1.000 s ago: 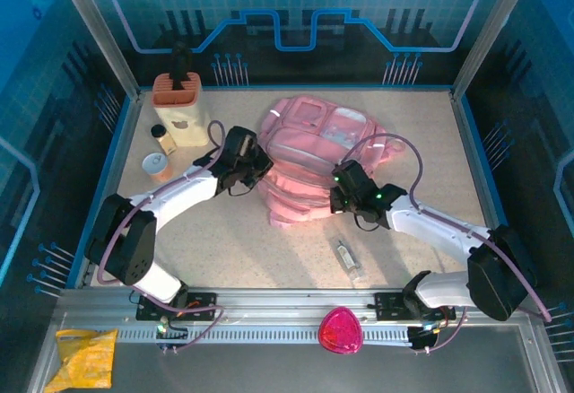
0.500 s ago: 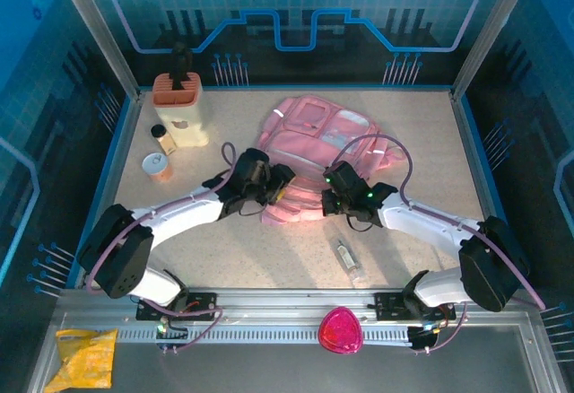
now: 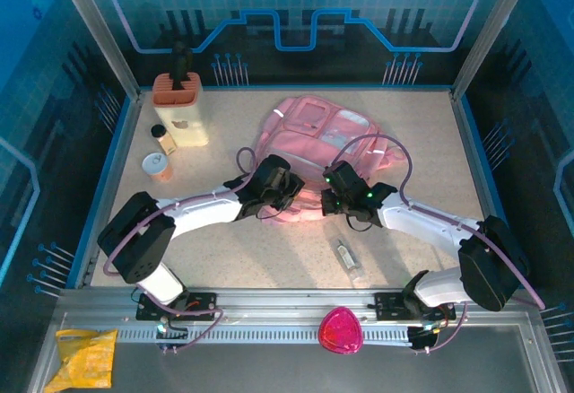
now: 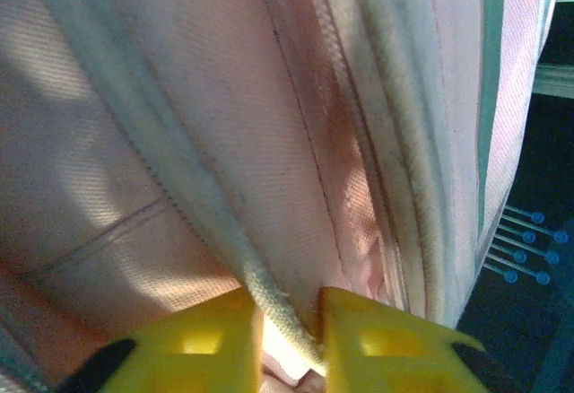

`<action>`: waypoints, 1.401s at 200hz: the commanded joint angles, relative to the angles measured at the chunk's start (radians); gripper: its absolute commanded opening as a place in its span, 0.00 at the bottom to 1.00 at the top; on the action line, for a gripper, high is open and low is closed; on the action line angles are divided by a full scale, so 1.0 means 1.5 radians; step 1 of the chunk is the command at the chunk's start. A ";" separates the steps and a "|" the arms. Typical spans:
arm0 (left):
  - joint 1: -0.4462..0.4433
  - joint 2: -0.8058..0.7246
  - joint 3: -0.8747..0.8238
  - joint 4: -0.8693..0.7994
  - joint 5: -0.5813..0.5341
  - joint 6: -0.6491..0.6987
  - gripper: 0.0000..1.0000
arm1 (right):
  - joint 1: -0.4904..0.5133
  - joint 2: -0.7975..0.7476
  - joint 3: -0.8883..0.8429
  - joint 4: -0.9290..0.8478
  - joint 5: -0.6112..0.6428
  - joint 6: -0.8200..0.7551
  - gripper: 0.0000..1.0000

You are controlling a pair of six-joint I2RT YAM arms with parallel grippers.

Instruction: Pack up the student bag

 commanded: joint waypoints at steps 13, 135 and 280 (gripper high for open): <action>0.000 0.009 0.029 -0.035 -0.055 0.028 0.00 | 0.012 0.007 0.017 -0.015 0.040 -0.010 0.00; 0.204 -0.167 -0.069 -0.123 -0.003 0.220 0.00 | -0.119 0.024 0.041 -0.038 0.092 -0.083 0.00; 0.153 -0.222 -0.052 -0.184 0.007 0.330 0.46 | -0.128 0.019 0.093 0.041 -0.254 0.070 0.60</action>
